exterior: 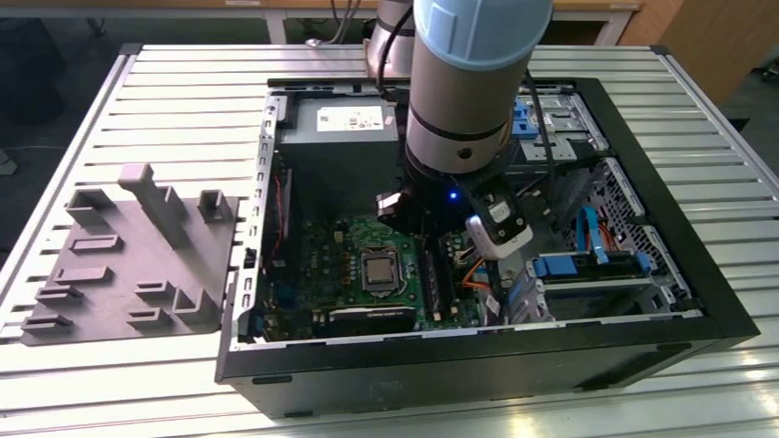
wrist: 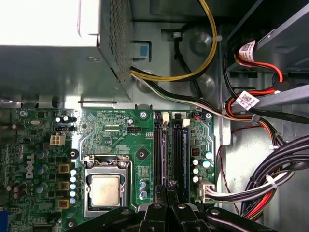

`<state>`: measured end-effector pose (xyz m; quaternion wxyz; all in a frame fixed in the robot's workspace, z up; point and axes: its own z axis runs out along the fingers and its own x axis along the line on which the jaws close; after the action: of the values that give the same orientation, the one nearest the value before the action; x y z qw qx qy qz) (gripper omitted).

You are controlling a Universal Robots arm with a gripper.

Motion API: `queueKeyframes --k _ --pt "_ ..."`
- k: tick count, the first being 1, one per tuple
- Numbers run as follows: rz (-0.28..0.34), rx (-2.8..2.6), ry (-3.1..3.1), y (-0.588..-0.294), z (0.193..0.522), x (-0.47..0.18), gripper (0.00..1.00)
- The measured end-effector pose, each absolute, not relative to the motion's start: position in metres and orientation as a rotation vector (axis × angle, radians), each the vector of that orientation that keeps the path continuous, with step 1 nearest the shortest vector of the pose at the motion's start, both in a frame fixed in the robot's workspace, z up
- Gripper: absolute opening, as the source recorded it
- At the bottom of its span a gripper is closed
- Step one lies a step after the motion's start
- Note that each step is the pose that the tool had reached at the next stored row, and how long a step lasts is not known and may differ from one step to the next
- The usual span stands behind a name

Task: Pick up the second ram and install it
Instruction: 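Insert the second ram into the second slot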

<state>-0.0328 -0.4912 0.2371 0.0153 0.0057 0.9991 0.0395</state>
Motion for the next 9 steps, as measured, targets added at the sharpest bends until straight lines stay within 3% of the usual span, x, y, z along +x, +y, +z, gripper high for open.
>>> queueKeyframes --k 9 --pt "0.123 0.019 3.109 -0.4879 0.2361 -0.0306 0.11"
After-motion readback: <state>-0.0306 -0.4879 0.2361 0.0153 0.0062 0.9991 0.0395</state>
